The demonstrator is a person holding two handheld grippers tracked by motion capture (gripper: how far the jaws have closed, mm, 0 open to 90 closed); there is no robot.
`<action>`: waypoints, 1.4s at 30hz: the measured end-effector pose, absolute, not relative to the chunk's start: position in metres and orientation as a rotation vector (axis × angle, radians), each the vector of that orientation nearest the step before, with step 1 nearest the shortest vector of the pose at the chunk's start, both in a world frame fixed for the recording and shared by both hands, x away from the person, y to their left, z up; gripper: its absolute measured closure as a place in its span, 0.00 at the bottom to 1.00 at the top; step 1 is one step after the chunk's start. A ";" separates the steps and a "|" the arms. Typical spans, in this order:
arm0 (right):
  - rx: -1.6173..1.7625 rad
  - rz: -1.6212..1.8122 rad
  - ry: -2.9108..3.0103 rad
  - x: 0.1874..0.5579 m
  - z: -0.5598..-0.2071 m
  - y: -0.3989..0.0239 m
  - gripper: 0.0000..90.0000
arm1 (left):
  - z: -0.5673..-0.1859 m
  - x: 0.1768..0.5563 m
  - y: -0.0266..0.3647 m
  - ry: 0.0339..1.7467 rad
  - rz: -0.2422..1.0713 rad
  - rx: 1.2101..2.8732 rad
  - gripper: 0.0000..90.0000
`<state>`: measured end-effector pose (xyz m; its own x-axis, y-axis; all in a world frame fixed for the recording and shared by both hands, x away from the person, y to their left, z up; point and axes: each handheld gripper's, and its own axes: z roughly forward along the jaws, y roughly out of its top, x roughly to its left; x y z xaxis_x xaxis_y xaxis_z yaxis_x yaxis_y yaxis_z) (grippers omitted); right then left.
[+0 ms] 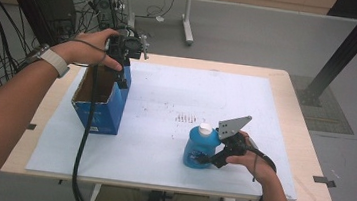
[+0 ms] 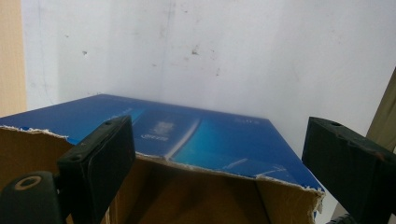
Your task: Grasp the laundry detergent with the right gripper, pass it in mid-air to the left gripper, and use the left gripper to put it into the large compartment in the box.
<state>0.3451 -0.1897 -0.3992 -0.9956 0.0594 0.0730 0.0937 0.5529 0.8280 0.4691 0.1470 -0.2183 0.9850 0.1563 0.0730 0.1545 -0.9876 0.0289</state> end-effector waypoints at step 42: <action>-0.121 -1.511 -2.707 0.346 -0.405 -0.189 0.45 | -0.220 0.471 0.146 0.242 0.112 3.107 0.11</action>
